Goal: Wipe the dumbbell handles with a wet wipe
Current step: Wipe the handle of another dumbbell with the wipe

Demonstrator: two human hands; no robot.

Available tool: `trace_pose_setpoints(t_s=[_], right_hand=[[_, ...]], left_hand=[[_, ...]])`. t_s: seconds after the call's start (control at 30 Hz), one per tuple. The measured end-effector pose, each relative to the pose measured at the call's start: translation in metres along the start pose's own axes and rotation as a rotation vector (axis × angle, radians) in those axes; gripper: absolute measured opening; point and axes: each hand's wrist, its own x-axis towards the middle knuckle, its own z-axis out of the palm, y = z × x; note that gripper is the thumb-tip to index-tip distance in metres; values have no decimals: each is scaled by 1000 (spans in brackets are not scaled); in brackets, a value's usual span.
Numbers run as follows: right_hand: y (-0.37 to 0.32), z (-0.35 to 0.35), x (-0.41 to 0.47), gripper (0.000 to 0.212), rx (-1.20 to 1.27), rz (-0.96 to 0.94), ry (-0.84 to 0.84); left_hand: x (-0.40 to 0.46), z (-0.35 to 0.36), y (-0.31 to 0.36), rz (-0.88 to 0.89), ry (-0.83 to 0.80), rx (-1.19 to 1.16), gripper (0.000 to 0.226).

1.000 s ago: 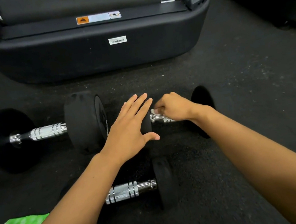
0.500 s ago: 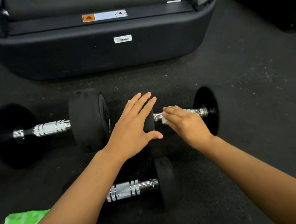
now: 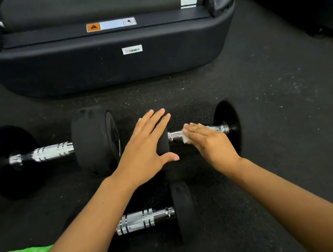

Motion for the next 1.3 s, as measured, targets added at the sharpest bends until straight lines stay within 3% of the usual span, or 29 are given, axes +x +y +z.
trace_pose_setpoints(t_s=[0.13,0.27,0.4,0.53,0.67,0.8,0.93,1.1,1.2,1.3], right_hand=[[-23,6,27,29,48,45,-93],[-14,3,12,34,22,-34,-132],[-24,1,36,16,-9,95,-191],[-24,-2,29,25,40,18,-222],[-20,-9,48,23,26,155,-299],[-24,-9,40,22,83,81,-264],[-17,-11,52,20,78,210,-359],[-23,-13,44,27,92,118,-334],[-18,-16,58,22,110,227,-436],[-25,-10,59,20,56,189,-427]], left_hand=[[1,1,0,3,16,3,94],[0,-1,-2,-4,-3,-9,95],[1,0,-1,13,5,0,95],[3,-3,-3,5,-13,6,95],[1,-1,-1,12,-10,9,95],[0,-2,-2,5,-2,24,95],[-2,-1,0,7,-1,21,94],[-1,-2,0,6,-16,42,95],[-3,-1,2,9,-15,31,94],[-1,-2,0,5,0,29,94]])
